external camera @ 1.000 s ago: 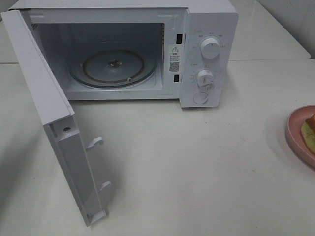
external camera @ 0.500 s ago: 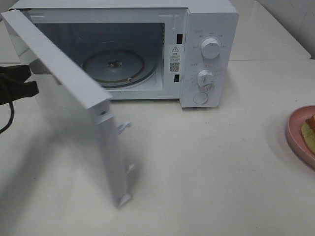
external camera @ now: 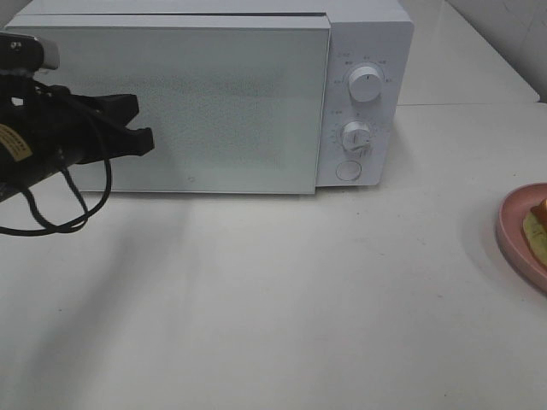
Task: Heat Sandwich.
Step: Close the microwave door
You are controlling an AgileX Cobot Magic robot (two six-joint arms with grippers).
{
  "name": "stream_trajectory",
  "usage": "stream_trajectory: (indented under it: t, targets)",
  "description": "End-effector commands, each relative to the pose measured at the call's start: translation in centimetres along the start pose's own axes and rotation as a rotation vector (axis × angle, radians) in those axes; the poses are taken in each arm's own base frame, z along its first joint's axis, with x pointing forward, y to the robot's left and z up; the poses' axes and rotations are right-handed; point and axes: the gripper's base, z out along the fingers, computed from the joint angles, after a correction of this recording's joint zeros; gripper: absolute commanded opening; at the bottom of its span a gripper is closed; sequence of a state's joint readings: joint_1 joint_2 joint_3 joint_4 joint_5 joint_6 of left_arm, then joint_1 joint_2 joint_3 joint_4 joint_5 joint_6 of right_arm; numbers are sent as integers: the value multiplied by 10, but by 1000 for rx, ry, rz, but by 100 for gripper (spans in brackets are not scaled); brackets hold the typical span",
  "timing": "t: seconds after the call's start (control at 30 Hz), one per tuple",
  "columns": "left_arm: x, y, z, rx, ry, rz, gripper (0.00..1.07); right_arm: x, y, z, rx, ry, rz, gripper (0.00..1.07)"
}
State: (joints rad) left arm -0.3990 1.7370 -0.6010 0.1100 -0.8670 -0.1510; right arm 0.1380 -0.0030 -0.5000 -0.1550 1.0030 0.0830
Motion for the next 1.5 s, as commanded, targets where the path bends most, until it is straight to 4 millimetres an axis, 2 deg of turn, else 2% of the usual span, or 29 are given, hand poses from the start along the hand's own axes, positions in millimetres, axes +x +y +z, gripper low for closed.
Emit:
stream_trajectory:
  t: [0.03,0.3,0.57,1.07,1.5]
  targets:
    - [-7,-12,11,11,-33,5,0,2,0,-3,6,-30,-1,74]
    - [-13,-45,36,89,-18,46,0,2,0,-3,6,-30,-1,74]
    - [-18,-67,52,137,-26,55,0,2,0,-3,6,-30,-1,74]
    - [-23,-92,78,145,-16,3,0,2,0,-3,6,-30,-1,74]
    - [-21,-96,95,141,5,-9,0,2,0,-3,5,-30,-2,74]
